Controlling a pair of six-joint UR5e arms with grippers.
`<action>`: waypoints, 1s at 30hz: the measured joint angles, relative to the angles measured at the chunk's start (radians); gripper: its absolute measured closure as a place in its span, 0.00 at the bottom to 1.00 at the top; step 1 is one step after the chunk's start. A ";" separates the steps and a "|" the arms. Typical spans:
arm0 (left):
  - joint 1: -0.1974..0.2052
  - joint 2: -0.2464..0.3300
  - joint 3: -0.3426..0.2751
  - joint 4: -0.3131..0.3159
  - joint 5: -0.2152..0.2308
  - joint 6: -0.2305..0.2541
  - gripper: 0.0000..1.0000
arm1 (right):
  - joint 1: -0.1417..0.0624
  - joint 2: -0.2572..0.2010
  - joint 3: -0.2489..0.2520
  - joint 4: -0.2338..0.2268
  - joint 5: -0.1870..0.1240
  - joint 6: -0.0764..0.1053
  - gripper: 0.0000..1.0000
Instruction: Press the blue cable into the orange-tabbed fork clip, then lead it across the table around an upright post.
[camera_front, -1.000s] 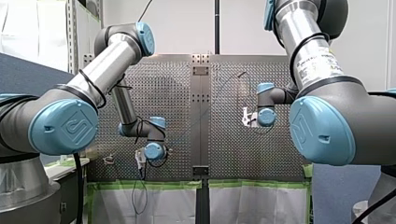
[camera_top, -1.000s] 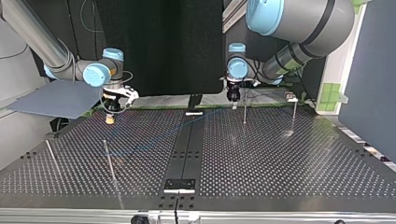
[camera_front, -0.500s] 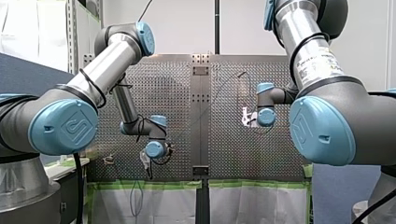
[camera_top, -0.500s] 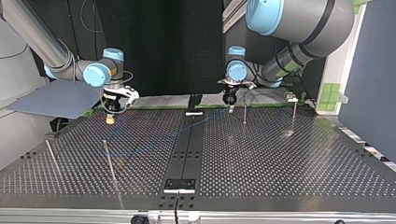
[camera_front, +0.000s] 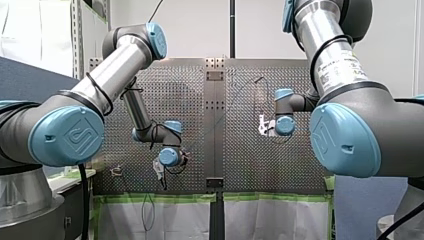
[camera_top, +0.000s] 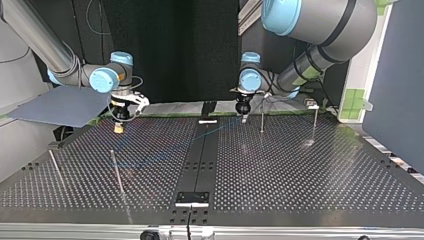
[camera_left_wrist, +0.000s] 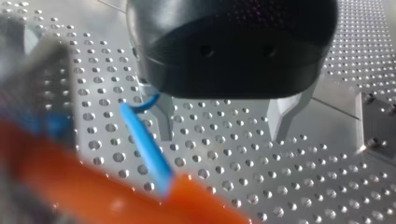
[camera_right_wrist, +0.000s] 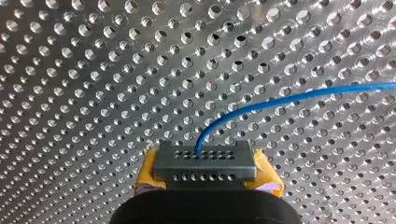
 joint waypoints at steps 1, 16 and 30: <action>-0.001 0.000 0.001 -0.002 0.000 0.002 0.00 | 0.000 0.000 0.000 0.000 0.000 0.000 1.00; -0.002 0.001 0.006 -0.014 -0.001 0.006 0.00 | -0.001 0.001 0.000 0.001 -0.001 0.000 1.00; 0.000 0.000 0.005 -0.077 -0.099 0.088 0.00 | -0.004 0.002 0.007 -0.016 -0.005 0.001 1.00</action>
